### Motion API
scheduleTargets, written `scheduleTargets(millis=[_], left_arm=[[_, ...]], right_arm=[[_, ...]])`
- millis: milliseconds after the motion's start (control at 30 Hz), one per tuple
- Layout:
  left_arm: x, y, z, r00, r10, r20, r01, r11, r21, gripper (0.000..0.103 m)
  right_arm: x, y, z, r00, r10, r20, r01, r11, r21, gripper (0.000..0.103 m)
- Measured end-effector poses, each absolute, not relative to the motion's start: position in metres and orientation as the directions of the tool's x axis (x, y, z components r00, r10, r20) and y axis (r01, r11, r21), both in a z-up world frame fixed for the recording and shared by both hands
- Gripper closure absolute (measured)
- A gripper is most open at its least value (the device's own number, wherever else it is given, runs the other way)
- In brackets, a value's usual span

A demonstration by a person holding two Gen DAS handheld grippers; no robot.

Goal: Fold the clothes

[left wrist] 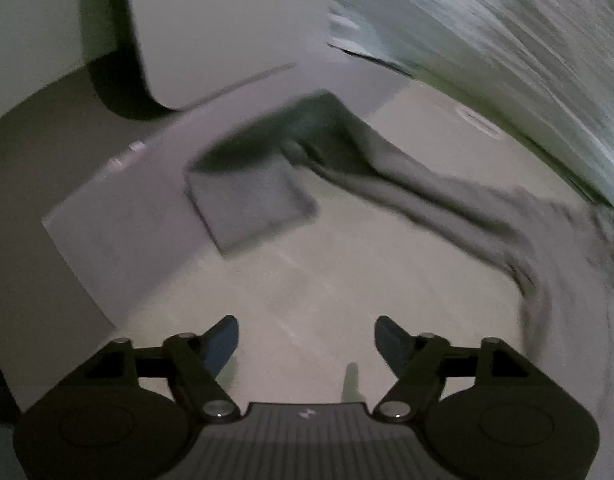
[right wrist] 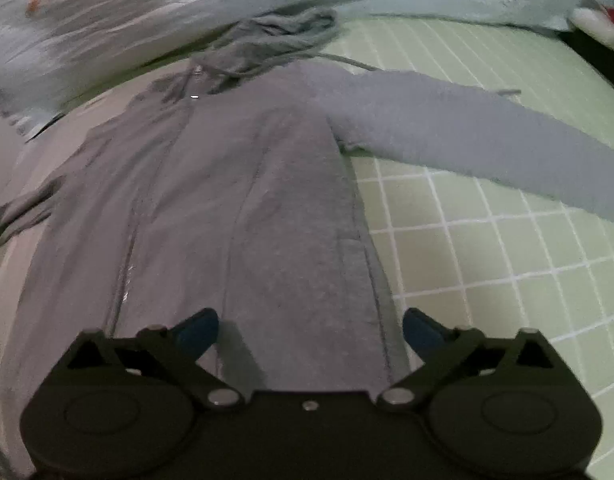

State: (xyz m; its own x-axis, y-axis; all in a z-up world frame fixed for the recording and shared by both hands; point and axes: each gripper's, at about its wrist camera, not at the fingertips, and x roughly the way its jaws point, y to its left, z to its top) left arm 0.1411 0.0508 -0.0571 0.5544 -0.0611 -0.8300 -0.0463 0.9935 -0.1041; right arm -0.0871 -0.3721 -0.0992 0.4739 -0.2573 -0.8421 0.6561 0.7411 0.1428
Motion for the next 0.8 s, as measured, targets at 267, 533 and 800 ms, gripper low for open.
scheduleTargets(millis=[267,533,800], left_arm=[[0.218,0.096,-0.073,0.556,-0.004,-0.831,-0.163,0.980,-0.114,0.025],[0.247,0.102,-0.092,0.605,0.049,-0.795,-0.133,0.990,-0.040,0.074],[0.244,0.148,-0.056,0.657,0.152,-0.739,-0.201,0.979,0.022,0.099]], right_arm=[[-0.064,-0.354,-0.110,0.393,-0.365,-0.844,0.724,0.689,0.039,0.000],[-0.058,-0.348,-0.109,0.349,-0.382,-0.856,0.756,0.654,0.017,0.000],[-0.059,-0.342,-0.110,0.340,-0.400,-0.851,0.775,0.632,0.012,0.000]])
